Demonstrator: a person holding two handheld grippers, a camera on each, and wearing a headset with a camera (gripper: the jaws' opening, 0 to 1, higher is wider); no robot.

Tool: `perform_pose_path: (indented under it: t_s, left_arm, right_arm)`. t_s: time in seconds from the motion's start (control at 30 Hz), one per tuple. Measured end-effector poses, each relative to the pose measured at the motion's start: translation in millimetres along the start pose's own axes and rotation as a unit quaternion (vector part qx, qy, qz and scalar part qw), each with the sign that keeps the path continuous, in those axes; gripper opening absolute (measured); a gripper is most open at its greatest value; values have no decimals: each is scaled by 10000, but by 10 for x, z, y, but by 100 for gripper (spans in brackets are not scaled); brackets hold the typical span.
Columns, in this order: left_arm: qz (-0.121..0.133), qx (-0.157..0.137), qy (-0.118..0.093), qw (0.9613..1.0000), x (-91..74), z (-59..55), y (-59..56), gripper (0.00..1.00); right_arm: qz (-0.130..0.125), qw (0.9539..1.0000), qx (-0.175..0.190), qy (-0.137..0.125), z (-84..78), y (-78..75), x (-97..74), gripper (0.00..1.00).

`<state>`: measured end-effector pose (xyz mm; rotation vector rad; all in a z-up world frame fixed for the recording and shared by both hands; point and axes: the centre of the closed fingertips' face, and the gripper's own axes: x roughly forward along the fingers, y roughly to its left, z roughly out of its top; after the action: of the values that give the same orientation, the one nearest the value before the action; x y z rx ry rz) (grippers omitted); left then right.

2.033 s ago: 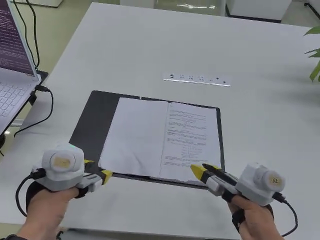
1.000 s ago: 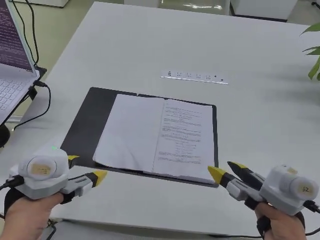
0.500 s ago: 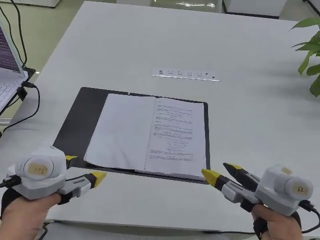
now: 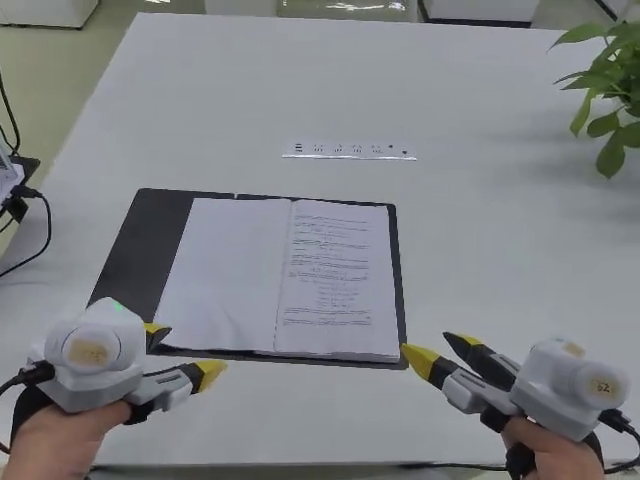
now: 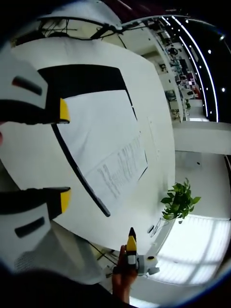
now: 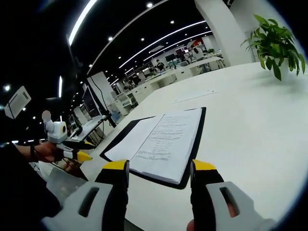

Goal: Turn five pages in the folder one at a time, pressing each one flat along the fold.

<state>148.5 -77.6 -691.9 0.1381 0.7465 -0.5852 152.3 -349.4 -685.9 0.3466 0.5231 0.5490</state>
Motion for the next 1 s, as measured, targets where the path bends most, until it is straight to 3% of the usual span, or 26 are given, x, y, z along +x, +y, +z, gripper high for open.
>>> perform_pose_path:
  t_s: [0.1, 0.43, 0.7, 1.0]
  left_arm:
    - [-13, 457, 116, 9989, 36, 54, -24, 51]
    - [-251, 793, 86, 9965, 244, 325, -71, 51]
    - [-520, 1242, 138, 9908, 503, 515, -320, 51]
    - [-793, 1472, 164, 9858, 790, 663, -541, 51]
  right_arm:
    - [-1, 10000, 16, -4, 2, -21, -10, 50]
    - [32, 9999, 43, 87, -63, -51, -29, 50]
    - [65, 9999, 99, 102, -76, -61, -31, 49]
    - [146, 9997, 96, 198, -101, -49, -3, 49]
